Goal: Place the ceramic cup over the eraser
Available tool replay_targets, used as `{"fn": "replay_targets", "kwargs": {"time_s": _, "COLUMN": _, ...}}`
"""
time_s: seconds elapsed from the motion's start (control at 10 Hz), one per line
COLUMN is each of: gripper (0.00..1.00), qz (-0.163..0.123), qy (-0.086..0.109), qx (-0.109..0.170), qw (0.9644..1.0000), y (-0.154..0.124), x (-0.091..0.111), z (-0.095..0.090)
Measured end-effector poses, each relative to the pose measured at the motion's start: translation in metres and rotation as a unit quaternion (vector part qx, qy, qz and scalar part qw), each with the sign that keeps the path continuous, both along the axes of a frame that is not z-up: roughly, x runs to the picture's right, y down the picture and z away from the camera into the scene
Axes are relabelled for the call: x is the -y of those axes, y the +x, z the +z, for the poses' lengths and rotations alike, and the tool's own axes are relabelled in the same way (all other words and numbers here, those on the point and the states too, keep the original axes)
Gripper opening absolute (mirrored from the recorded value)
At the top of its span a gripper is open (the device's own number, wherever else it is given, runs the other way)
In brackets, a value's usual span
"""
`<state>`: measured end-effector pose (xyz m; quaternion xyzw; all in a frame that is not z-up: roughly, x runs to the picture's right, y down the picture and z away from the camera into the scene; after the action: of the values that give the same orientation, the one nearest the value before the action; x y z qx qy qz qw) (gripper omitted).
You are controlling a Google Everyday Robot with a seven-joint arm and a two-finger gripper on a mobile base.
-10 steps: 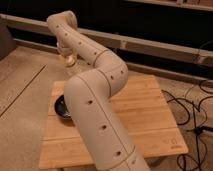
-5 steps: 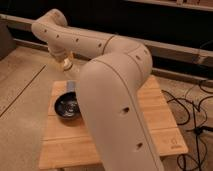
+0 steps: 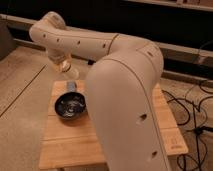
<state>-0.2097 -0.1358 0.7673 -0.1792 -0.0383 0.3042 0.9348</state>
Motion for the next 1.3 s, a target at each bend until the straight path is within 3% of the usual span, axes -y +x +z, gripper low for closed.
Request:
{"fn": "replay_targets", "kwargs": {"time_s": 0.2, "gripper": 0.00, "qz": 0.039, "qy": 0.012, "qx": 0.040, "qw": 0.9983, "y": 0.032, "x": 0.023, "z": 0.021}}
{"fn": "replay_targets", "kwargs": {"time_s": 0.5, "gripper": 0.00, "qz": 0.060, "qy": 0.024, "qx": 0.056, "qw": 0.9963, "y": 0.073, "x": 0.038, "z": 0.026}}
{"fn": "replay_targets", "kwargs": {"time_s": 0.8, "gripper": 0.00, "qz": 0.059, "qy": 0.023, "qx": 0.060, "qw": 0.9962, "y": 0.068, "x": 0.037, "z": 0.025}}
{"fn": "replay_targets", "kwargs": {"time_s": 1.1, "gripper": 0.00, "qz": 0.048, "qy": 0.007, "qx": 0.044, "qw": 0.9978, "y": 0.075, "x": 0.026, "z": 0.027}}
{"fn": "replay_targets", "kwargs": {"time_s": 1.2, "gripper": 0.00, "qz": 0.037, "qy": -0.017, "qx": 0.009, "qw": 0.9991, "y": 0.095, "x": 0.009, "z": 0.024}}
{"fn": "replay_targets", "kwargs": {"time_s": 1.3, "gripper": 0.00, "qz": 0.032, "qy": -0.025, "qx": -0.014, "qw": 0.9991, "y": 0.110, "x": 0.001, "z": 0.020}}
